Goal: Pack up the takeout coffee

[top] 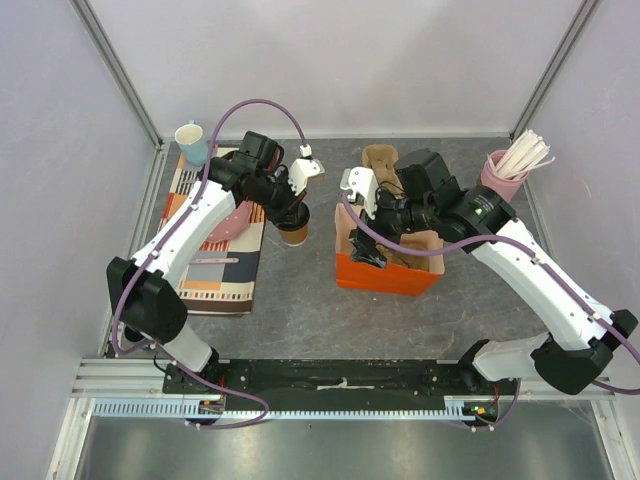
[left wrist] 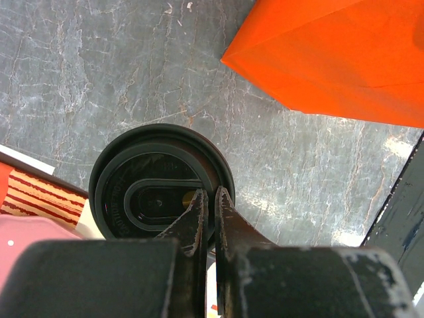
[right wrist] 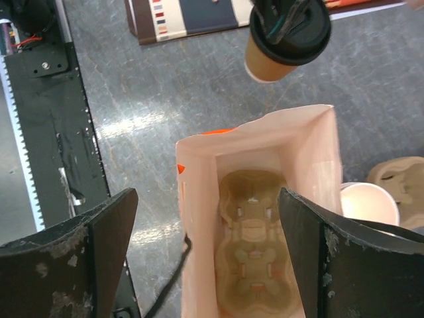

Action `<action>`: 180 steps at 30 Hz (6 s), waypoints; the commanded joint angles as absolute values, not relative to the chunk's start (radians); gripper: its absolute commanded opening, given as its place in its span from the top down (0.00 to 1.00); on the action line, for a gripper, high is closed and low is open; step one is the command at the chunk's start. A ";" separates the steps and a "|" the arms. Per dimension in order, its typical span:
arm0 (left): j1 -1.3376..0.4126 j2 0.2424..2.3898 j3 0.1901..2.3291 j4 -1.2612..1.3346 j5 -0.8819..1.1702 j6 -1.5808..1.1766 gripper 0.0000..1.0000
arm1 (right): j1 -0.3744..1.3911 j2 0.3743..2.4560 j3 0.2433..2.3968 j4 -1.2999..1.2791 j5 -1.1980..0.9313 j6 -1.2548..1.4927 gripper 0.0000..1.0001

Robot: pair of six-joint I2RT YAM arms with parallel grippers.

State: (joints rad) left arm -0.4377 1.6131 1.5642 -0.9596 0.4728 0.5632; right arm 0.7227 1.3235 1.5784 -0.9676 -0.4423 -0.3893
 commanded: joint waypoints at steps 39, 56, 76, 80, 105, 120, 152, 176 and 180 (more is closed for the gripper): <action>-0.451 1.474 1.638 -1.085 0.489 0.543 0.98 | 0.753 1.365 2.126 -1.181 -0.273 -0.020 0.02; -0.451 1.470 1.664 -1.100 0.491 0.537 0.98 | 0.753 1.193 1.847 -1.331 -0.183 -0.038 0.04; -0.451 1.483 1.727 -1.149 0.488 0.580 0.98 | 0.753 1.094 1.454 -1.183 -0.232 -0.347 0.12; -0.451 1.508 1.752 -1.135 0.495 0.555 0.98 | 0.753 1.129 1.457 -1.172 -0.239 -0.368 0.26; -0.448 1.523 1.723 -1.089 0.476 0.578 0.98 | 0.900 1.187 1.603 -1.183 0.061 -0.394 1.00; -0.416 1.532 1.697 -1.054 0.440 0.571 0.98 | 1.025 1.201 1.474 -0.991 0.227 -0.402 1.00; -0.403 1.640 1.626 -1.108 0.451 0.594 0.98 | 0.871 1.272 1.540 -1.043 -0.236 -0.494 1.00; -0.400 1.506 1.190 -0.613 0.469 0.588 0.84 | 0.870 1.284 1.595 -1.061 -0.175 -0.476 0.65; -0.396 1.485 1.227 -0.643 0.506 0.581 0.59 | 0.870 1.295 1.624 -1.058 -0.178 -0.463 0.46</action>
State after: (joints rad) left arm -0.4034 1.5394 1.1610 -0.6342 0.4522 0.5716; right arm 0.8722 1.2858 1.5616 -1.0706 -0.1860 -0.4736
